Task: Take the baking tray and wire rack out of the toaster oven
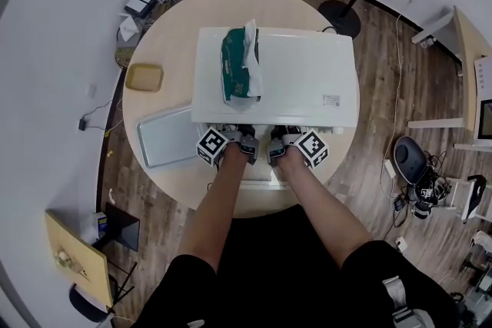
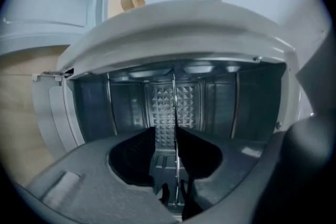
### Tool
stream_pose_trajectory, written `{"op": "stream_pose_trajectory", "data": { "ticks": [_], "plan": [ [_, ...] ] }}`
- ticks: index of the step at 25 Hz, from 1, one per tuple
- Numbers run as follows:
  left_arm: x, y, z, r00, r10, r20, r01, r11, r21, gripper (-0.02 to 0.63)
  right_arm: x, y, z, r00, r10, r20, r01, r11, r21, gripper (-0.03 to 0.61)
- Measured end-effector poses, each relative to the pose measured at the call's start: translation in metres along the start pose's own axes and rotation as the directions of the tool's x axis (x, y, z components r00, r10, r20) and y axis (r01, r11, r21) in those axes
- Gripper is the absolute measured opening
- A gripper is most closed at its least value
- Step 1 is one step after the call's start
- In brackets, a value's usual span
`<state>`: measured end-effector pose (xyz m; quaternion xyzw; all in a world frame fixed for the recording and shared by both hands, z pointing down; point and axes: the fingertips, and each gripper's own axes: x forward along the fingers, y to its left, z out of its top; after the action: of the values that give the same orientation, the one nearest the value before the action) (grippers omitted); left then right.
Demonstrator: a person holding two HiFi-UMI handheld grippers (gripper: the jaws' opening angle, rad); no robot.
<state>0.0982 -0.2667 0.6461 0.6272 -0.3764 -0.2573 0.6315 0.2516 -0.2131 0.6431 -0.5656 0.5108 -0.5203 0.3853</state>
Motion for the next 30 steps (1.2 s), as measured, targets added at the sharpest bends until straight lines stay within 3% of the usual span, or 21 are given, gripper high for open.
{"op": "stream_pose_trajectory", "data": {
  "ticks": [8, 30],
  "plan": [
    [-0.002, -0.008, -0.002, 1.000, -0.016, 0.001, 0.016, 1.000, -0.020, 0.029, 0.000, 0.003, 0.002, 1.000, 0.016, 0.004, -0.016, 1.000, 0.008, 0.020],
    [-0.056, -0.004, -0.020, 0.997, -0.036, -0.068, 0.034, 0.999, -0.029, 0.018, -0.050, -0.004, -0.021, 0.999, -0.020, -0.026, 0.019, 1.000, -0.005, 0.011]
  ]
}}
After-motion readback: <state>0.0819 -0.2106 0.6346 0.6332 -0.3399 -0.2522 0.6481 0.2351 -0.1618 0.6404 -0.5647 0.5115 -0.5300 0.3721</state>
